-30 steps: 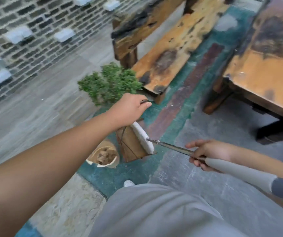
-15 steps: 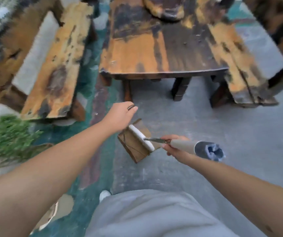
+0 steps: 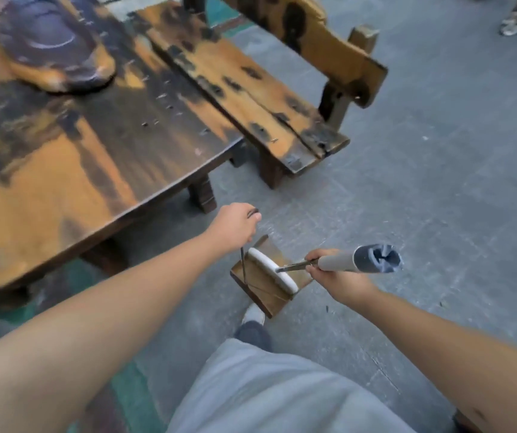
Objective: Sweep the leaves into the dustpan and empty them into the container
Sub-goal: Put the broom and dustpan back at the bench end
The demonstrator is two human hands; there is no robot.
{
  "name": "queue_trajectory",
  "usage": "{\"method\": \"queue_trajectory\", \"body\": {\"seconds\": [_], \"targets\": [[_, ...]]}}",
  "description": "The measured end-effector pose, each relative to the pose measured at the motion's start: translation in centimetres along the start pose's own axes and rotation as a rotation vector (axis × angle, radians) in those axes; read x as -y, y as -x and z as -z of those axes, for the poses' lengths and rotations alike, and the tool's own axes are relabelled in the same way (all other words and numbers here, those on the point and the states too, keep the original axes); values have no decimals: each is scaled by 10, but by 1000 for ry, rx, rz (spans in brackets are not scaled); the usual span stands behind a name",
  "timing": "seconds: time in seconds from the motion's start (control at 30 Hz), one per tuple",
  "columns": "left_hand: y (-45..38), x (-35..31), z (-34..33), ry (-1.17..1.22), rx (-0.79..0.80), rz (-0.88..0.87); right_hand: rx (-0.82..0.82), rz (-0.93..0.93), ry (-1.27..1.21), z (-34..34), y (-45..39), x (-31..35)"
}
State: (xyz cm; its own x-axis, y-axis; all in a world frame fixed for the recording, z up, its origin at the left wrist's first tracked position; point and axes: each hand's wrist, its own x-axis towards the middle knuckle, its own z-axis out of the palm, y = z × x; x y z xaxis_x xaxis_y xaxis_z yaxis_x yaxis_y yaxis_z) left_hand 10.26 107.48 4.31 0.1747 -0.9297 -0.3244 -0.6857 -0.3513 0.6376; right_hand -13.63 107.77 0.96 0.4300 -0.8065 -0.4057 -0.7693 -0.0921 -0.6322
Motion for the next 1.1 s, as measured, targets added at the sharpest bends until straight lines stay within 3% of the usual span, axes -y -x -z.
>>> {"method": "queue_trajectory", "body": {"seconds": [0.13,0.33,0.57,0.93,1.1], "targets": [[-88,-52,-5,-83,92,-92,-164,-170,-148,57,-43,-13],[-210,-142,-25,-188,219,-265,-280,-308,-277,138,-101,-59],[-351,-259,-80,-266,296,-352,-331,-299,-236,248,-193,-149],[-548,-427,-124,-229,384,-302,-321,-253,-147,474,-326,-235],[-663,-475,-140,23,414,-214,-374,-283,-155,555,-424,-264]]}}
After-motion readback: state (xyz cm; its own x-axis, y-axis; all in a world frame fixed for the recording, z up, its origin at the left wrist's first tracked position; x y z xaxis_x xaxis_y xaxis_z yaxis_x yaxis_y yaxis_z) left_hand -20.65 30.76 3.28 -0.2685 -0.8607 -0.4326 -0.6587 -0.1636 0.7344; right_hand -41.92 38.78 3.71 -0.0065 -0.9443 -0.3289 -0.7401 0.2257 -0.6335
